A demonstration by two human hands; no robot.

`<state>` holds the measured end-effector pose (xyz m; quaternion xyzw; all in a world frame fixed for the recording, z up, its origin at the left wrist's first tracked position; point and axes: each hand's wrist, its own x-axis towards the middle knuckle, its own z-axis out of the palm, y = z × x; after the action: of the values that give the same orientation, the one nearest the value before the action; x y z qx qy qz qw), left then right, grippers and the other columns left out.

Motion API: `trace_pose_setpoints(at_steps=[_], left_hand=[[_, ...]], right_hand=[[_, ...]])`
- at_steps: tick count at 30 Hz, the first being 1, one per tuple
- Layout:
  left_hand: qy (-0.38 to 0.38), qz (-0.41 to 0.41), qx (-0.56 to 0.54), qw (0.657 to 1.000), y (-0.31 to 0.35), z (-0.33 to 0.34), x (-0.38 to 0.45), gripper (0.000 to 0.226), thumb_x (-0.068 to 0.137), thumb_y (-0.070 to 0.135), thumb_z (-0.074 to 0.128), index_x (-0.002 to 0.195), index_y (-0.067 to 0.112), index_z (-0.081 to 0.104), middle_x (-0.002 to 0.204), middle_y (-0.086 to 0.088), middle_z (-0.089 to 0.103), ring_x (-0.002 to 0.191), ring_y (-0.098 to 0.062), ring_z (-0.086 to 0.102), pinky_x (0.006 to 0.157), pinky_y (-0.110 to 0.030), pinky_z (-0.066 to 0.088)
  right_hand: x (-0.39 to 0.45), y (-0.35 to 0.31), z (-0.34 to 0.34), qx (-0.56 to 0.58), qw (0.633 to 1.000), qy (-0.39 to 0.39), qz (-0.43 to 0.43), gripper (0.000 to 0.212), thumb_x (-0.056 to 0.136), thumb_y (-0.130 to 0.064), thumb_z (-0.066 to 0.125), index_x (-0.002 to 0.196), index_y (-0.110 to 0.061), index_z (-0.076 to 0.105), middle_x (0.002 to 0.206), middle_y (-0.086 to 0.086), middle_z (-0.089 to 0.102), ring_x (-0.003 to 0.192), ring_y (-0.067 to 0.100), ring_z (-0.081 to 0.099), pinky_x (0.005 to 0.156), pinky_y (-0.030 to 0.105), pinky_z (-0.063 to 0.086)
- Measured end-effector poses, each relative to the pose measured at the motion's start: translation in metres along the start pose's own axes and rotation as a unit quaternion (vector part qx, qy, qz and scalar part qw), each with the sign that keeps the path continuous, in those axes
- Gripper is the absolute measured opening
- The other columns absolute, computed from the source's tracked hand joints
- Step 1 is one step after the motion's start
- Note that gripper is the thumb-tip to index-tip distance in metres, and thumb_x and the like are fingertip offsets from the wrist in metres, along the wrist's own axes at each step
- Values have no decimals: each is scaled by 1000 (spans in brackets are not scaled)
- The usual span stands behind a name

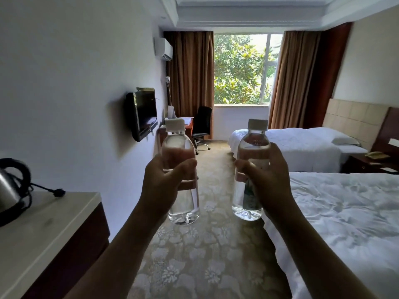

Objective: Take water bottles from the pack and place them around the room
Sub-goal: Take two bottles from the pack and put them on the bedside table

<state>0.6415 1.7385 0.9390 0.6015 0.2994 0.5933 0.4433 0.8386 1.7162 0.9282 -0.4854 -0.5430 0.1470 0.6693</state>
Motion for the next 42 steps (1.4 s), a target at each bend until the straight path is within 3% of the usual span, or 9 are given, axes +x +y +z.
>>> trace_pose_setpoints(at_steps=[3,10,15,21,24,27,35,39,42], left_hand=[[-7,-1,-7,1000,-46,-2,62,26,72,25,66,96,16,66,82,-4,69,72,-21,73,59,-25,57],[-20,12,-13,1000,-120,4,247,35,67,34,72,96,16,65,81,-7,70,74,-21,73,57,-23,56],[-27,2,-23,999,-166,25,365,39,66,32,74,101,14,66,89,-12,71,76,-25,74,57,-24,57],[-29,-10,-22,999,-230,46,466,27,70,27,69,96,19,66,89,-12,71,76,-27,73,55,-23,56],[-36,-6,-13,999,-263,57,515,25,71,29,68,94,22,65,86,-8,71,76,-20,74,55,-21,56],[-37,1,3,999,-299,72,572,24,72,32,68,93,21,65,86,-5,71,75,-15,73,56,-22,56],[-13,17,19,1000,-381,109,741,34,69,36,73,95,15,67,84,-9,71,79,-28,73,59,-27,58],[-4,24,16,1000,-411,117,814,40,62,46,69,91,18,67,82,0,72,77,-24,73,60,-26,57],[8,31,12,999,-436,119,868,41,61,44,68,91,16,66,80,-5,71,75,-24,73,59,-28,58]], right_hand=[[49,46,27,-14,1000,0,-5,65,65,-35,72,125,-18,52,109,-8,62,99,13,64,76,28,55],[207,130,92,-31,1000,-3,-2,62,65,-36,70,122,-22,52,105,-12,61,91,3,63,70,16,50],[309,185,115,-39,999,11,2,47,65,-36,70,107,-37,50,102,-18,59,90,-7,62,65,6,48],[402,261,130,-48,999,16,6,42,67,-37,70,102,-40,48,101,-22,57,88,-18,58,66,0,45],[447,306,144,-45,999,6,2,48,72,-35,74,111,-38,46,104,-23,55,88,-21,56,65,-1,44],[500,352,157,-53,999,-2,-12,52,70,-41,72,116,-34,48,102,-24,57,91,-9,61,67,2,46],[670,460,188,6,1000,-9,-13,56,66,-38,70,118,-28,51,98,-17,60,88,-13,61,64,4,48],[741,502,204,23,1000,-15,-7,60,65,-37,72,121,-25,54,98,-14,63,89,-7,64,62,12,54],[787,535,220,13,1000,-19,-3,61,64,-38,72,121,-23,55,97,-14,63,88,-4,65,62,14,54]])
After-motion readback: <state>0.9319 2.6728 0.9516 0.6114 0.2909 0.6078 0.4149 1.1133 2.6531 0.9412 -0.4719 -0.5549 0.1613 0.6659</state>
